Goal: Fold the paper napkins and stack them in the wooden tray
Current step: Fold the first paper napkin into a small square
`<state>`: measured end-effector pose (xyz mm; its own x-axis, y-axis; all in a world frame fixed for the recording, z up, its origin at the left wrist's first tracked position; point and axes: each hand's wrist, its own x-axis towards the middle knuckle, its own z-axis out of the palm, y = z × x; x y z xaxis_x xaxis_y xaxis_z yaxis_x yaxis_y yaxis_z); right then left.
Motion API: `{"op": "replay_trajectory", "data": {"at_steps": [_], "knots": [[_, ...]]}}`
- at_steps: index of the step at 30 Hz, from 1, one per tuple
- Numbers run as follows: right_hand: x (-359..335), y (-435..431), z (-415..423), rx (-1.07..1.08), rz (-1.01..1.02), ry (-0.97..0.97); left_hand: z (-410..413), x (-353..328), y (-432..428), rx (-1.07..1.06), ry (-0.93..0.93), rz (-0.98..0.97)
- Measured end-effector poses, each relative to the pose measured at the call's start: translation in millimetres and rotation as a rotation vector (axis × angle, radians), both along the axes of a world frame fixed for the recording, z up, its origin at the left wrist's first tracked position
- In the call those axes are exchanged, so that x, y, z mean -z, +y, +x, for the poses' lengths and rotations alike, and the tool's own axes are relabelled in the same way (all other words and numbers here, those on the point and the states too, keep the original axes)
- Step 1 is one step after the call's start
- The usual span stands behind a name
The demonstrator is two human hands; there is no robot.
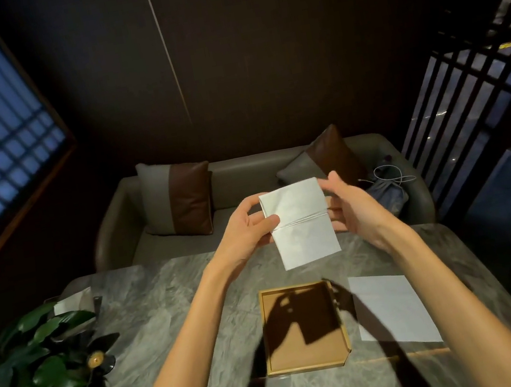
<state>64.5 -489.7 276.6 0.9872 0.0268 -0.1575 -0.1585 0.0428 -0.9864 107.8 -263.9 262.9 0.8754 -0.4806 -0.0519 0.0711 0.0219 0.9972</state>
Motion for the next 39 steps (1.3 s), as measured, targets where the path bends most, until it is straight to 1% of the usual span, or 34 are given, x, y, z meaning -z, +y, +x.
{"op": "replay_trajectory", "data": {"at_steps": [2, 4, 10, 14, 16, 18, 22, 24, 25, 28, 30, 31, 34, 35, 36, 38, 39], "knots": [[6.9, 1.1, -2.7, -0.054, -0.118, 0.042, 2.0, -0.7, 1.9, 0.002, -0.029, 0.023], [12.5, 2.4, -4.1, -0.072, -0.186, 0.009, 3.6, -0.8, 3.2, 0.016, -0.052, 0.045], [11.5, 6.3, -4.1, 0.04, -0.171, -0.003, 2.5, -3.8, 4.4, 0.048, -0.022, 0.106], [10.0, 1.0, -7.9, -0.031, -0.093, -0.011, 1.0, -3.6, 6.5, 0.002, -0.054, 0.13], [10.2, 0.4, -9.8, -0.007, -0.076, -0.019, -1.5, -4.6, 8.0, -0.014, -0.089, 0.114], [10.1, 1.9, -11.1, 0.04, -0.093, -0.043, -4.4, -4.7, 9.1, -0.034, -0.124, 0.085], [7.8, 5.9, -14.2, 0.076, -0.181, -0.162, -8.8, -3.8, 9.9, -0.049, -0.154, 0.024], [7.5, 6.2, -15.9, 0.091, -0.224, -0.206, -10.5, -4.2, 11.2, -0.053, -0.109, -0.016], [7.4, 6.0, -16.8, 0.099, -0.235, -0.21, -11.4, -5.1, 11.9, -0.056, -0.057, -0.045], [5.8, 5.4, -19.3, 0.111, -0.238, -0.237, -15.2, -7.4, 10.6, -0.059, 0.161, -0.13], [4.0, 6.6, -22.0, 0.116, -0.237, -0.267, -19.8, -9.3, 8.3, -0.077, 0.241, -0.1], [2.9, 7.8, -24.0, 0.113, -0.244, -0.282, -22.0, -9.5, 7.7, -0.076, 0.243, -0.053], [-0.5, 10.3, -28.6, 0.103, -0.276, -0.293, -29.1, -8.3, 10.1, -0.023, 0.122, 0.063], [-0.9, 10.4, -30.1, 0.088, -0.261, -0.282, -31.5, -8.6, 11.3, -0.034, 0.089, 0.079], [0.2, 10.5, -31.1, 0.065, -0.204, -0.253, -33.3, -7.8, 12.8, -0.061, 0.065, 0.085], [4.0, 11.9, -34.1, 0.028, -0.034, -0.122, -37.0, -7.2, 14.2, -0.114, 0.024, 0.09], [6.5, 13.1, -37.0, 0.031, 0.004, -0.059, -39.5, -6.8, 15.2, -0.124, -0.004, 0.096]]}}
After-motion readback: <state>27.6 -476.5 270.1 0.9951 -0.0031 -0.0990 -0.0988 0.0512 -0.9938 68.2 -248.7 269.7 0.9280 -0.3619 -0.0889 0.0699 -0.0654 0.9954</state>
